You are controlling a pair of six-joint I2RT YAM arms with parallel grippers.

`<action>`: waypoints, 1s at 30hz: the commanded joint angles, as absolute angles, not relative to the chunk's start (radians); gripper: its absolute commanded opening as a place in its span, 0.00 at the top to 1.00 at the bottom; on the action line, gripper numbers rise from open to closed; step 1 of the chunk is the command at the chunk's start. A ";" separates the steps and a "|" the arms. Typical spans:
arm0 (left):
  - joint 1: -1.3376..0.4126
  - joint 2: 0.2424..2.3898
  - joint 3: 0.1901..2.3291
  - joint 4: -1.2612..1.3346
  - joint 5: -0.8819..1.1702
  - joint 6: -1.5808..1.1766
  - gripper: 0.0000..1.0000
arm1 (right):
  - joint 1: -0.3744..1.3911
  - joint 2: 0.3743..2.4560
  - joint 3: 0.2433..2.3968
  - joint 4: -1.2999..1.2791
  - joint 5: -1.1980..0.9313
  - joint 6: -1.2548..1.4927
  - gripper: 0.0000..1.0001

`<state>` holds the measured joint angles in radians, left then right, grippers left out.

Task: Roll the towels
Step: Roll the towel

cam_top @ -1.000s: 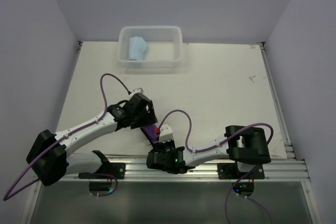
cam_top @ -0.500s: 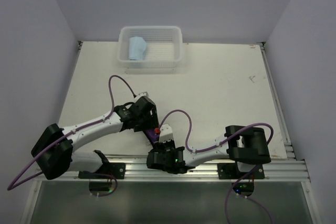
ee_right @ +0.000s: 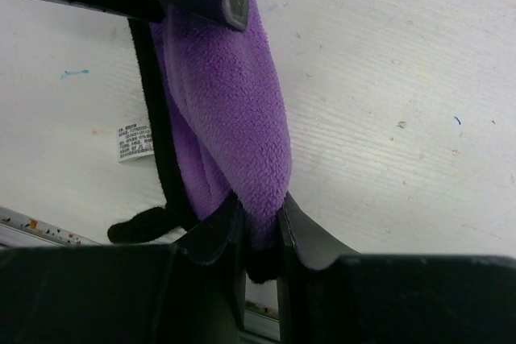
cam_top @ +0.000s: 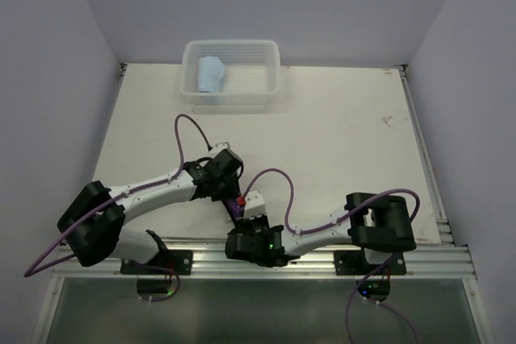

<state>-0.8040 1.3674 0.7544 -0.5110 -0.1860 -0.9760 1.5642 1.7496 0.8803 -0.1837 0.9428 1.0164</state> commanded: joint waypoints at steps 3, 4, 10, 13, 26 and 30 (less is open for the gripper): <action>-0.807 1.394 0.732 -0.405 -0.233 -0.965 0.56 | 1.571 1.775 0.879 -0.195 0.969 0.977 1.00; -0.807 1.397 0.727 -0.400 -0.241 -0.963 0.57 | 1.574 1.776 0.880 -0.205 0.971 0.977 1.00; -0.807 1.407 0.683 -0.331 -0.262 -0.973 0.62 | 1.591 1.787 0.908 -0.303 0.994 0.971 1.00; -0.808 1.405 0.641 -0.281 -0.265 -0.985 0.80 | 1.606 1.808 0.937 -0.356 1.012 0.974 1.00; -0.804 1.298 0.381 -0.017 -0.285 -1.054 1.00 | 1.686 1.867 1.057 -0.497 1.060 0.895 0.81; -0.805 1.273 0.304 0.096 -0.287 -1.078 1.00 | 1.693 1.819 1.025 -0.405 1.005 0.822 0.63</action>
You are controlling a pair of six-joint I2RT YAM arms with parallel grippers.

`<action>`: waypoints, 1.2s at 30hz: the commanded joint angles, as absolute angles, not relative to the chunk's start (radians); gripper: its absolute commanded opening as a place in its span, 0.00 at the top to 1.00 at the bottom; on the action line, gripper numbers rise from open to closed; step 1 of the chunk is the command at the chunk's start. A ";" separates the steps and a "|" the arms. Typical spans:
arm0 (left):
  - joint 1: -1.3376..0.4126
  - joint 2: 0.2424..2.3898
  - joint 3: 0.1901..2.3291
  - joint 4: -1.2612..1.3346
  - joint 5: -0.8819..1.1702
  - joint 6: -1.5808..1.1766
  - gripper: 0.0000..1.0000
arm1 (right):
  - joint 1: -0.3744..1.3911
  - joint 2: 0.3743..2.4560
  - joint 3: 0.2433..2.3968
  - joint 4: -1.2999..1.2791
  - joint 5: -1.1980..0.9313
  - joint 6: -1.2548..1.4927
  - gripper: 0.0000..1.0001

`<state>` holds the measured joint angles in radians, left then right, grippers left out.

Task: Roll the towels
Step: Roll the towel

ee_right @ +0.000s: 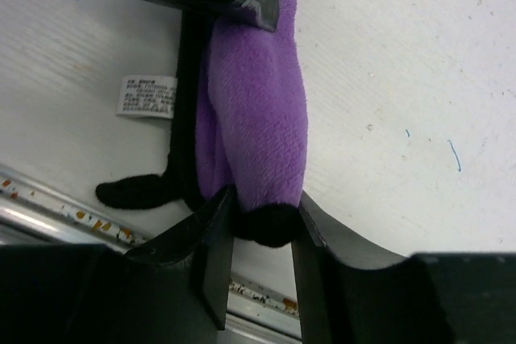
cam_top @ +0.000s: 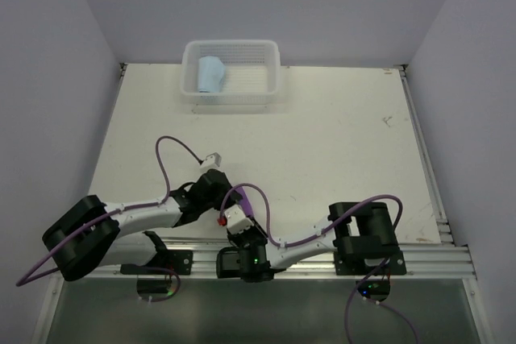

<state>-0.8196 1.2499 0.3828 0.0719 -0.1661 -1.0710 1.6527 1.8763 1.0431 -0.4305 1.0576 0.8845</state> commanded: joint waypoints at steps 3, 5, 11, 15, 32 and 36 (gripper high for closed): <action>-0.805 1.252 0.243 0.172 -0.288 -1.088 1.00 | 1.715 1.801 1.005 -0.342 0.979 0.760 0.59; -0.805 1.253 0.212 0.204 -0.302 -1.078 1.00 | 1.736 1.775 0.986 -0.289 0.960 0.700 0.57; -0.805 1.285 0.132 0.365 -0.293 -1.075 1.00 | 1.746 1.649 0.933 -0.200 0.826 0.606 0.51; -0.805 1.312 0.078 0.466 -0.281 -1.078 1.00 | 1.746 1.551 0.904 -0.164 0.703 0.586 0.50; -0.802 1.342 -0.028 0.644 -0.235 -1.052 1.00 | 1.313 1.239 0.693 -0.018 0.256 0.747 0.79; -0.795 1.332 -0.058 0.678 -0.226 -1.046 1.00 | 1.200 1.238 0.622 0.092 0.167 0.833 0.84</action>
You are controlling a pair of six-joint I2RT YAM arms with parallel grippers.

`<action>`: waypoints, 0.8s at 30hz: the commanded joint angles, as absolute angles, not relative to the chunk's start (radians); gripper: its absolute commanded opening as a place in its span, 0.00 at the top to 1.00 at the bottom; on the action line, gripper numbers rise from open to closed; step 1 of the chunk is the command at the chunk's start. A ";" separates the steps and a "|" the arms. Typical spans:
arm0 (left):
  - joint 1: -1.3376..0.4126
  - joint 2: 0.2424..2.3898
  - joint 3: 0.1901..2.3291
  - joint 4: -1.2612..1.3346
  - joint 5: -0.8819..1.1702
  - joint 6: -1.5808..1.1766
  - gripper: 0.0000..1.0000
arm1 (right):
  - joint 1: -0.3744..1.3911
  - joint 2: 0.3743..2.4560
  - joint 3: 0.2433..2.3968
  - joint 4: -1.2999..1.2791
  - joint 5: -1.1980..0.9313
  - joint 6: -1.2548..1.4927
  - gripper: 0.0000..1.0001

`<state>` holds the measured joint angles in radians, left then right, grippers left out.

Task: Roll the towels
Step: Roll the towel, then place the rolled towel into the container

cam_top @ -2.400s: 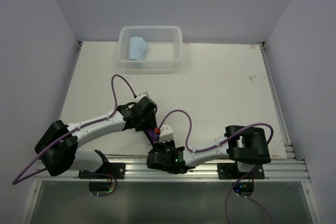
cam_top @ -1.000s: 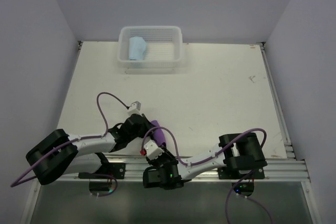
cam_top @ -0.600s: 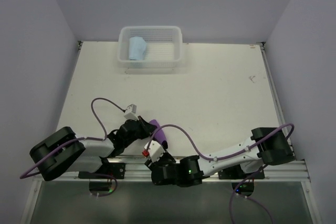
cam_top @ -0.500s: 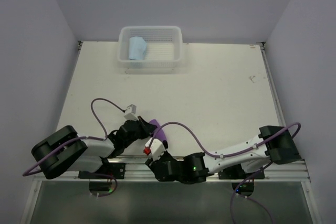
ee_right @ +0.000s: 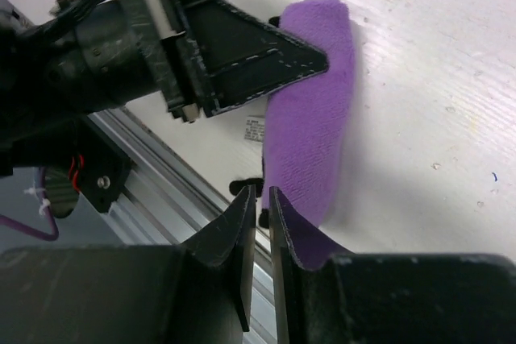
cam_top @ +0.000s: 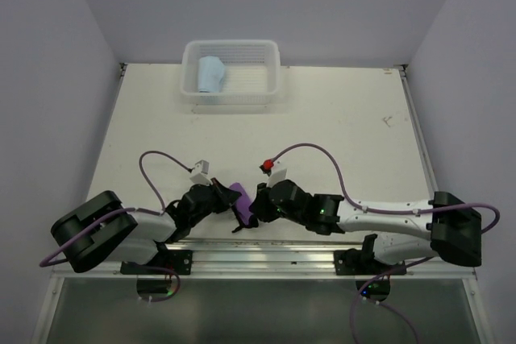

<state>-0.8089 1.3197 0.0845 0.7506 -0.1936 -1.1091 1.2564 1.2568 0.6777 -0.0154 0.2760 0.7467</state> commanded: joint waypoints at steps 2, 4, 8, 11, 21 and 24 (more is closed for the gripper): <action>-0.792 1.319 -0.074 0.702 -0.225 -1.049 1.00 | 1.163 1.244 0.603 0.164 0.112 0.874 0.85; -0.785 1.315 -0.084 0.709 -0.221 -1.051 1.00 | 1.137 1.262 0.618 0.140 0.110 0.882 0.85; -0.782 1.319 -0.087 0.721 -0.215 -1.046 1.00 | 1.134 1.331 0.647 0.130 0.104 0.882 0.83; -0.782 1.325 -0.086 0.724 -0.213 -1.046 1.00 | 1.132 1.382 0.646 0.159 0.092 0.905 0.83; -0.779 1.330 -0.083 0.724 -0.207 -1.043 1.00 | 1.140 1.511 0.621 0.261 0.054 0.913 0.68; -0.776 1.330 -0.078 0.718 -0.203 -1.043 1.00 | 1.163 1.532 0.644 0.227 0.090 0.879 0.59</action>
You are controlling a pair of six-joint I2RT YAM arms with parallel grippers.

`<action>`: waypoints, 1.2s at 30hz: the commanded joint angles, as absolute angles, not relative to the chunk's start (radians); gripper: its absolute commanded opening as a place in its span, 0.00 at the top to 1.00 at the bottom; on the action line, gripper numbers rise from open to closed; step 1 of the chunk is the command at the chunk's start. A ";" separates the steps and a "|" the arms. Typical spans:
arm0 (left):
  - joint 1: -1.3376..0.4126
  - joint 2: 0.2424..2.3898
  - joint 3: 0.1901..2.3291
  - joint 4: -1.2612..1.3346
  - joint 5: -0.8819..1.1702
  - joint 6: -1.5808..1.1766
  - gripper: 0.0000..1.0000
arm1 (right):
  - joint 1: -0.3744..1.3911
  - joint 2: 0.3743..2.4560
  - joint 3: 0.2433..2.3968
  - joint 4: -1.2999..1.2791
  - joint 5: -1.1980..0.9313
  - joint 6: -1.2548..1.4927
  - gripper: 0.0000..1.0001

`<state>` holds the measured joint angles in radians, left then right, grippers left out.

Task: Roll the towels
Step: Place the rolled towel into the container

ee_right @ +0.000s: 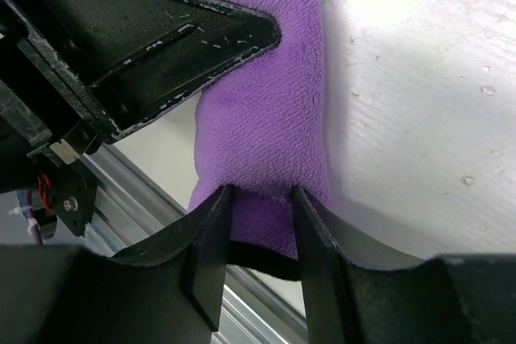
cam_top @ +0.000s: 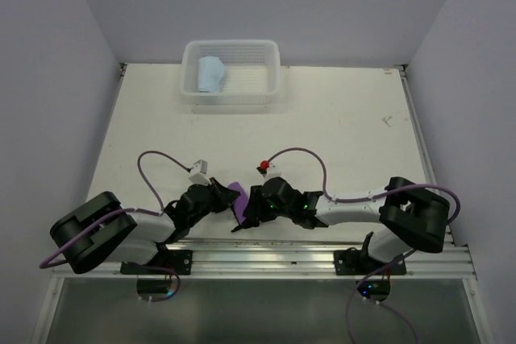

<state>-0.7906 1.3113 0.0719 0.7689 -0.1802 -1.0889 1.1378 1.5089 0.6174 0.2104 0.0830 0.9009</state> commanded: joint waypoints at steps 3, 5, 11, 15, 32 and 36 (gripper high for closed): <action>-0.772 1.330 -0.069 0.700 -0.195 -1.039 1.00 | 1.195 1.543 0.672 0.169 0.144 0.853 0.56; -0.761 1.330 -0.048 0.654 -0.186 -1.035 1.00 | 1.212 1.546 0.676 0.146 0.178 0.845 0.55; -0.696 1.292 0.031 0.471 -0.124 -1.011 0.94 | 1.285 1.563 0.742 -0.021 0.351 0.807 0.52; -0.672 1.227 0.057 0.410 -0.107 -1.005 1.00 | 1.324 1.597 0.785 -0.086 0.425 0.807 0.49; -0.666 1.184 0.084 0.334 -0.101 -1.003 1.00 | 1.384 1.713 0.850 -0.138 0.500 0.850 0.37; -0.663 1.184 0.091 0.324 -0.106 -1.003 0.94 | 1.394 1.730 0.854 -0.115 0.494 0.853 0.44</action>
<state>-0.6807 1.1641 0.1051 0.5030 -0.0536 -1.0550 1.3754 1.6871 0.8536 -0.0586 0.5072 0.8494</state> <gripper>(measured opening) 0.064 0.574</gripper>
